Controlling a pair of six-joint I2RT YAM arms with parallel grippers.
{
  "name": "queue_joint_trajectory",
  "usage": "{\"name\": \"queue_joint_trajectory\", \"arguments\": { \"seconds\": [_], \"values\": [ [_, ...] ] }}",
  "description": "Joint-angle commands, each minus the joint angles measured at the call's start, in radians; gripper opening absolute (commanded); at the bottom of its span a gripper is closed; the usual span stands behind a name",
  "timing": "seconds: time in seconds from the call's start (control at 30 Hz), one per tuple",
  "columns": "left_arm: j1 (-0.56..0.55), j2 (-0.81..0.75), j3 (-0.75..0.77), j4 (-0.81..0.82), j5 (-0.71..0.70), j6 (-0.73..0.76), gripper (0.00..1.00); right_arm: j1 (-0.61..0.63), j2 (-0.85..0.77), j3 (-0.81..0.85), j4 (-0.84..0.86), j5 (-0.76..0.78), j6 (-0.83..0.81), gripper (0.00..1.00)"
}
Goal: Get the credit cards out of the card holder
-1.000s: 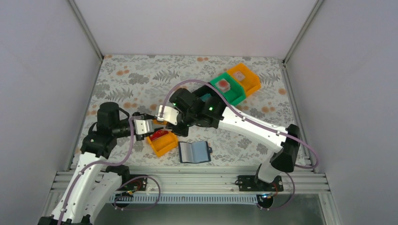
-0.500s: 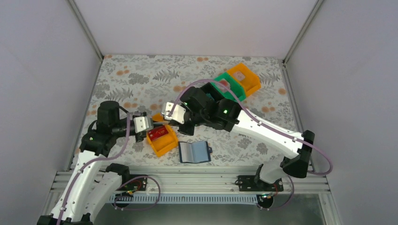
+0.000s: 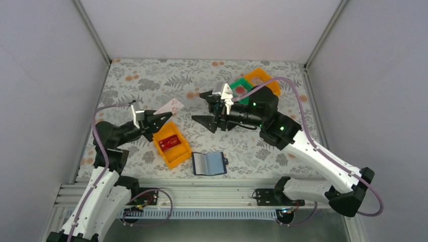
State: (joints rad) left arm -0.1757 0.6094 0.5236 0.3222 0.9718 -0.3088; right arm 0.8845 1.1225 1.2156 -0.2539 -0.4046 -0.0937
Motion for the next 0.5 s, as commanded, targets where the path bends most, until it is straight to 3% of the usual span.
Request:
{"name": "queue_joint_trajectory", "arguments": {
  "seconds": [0.0, 0.27, 0.47],
  "values": [
    [0.005, -0.029, -0.021, 0.382, -0.085, -0.343, 0.02, -0.006, 0.065, 0.014, 0.295, -0.17, 0.247, 0.84],
    [0.005, -0.055, -0.064, 0.438, -0.089, -0.369, 0.02, -0.006, 0.205, 0.127, 0.304, -0.24, 0.349, 0.79],
    [0.004, -0.056, -0.084, 0.43, -0.107, -0.384, 0.02, 0.006, 0.257, 0.183, 0.32, -0.388, 0.297, 0.54]
  ]
}}
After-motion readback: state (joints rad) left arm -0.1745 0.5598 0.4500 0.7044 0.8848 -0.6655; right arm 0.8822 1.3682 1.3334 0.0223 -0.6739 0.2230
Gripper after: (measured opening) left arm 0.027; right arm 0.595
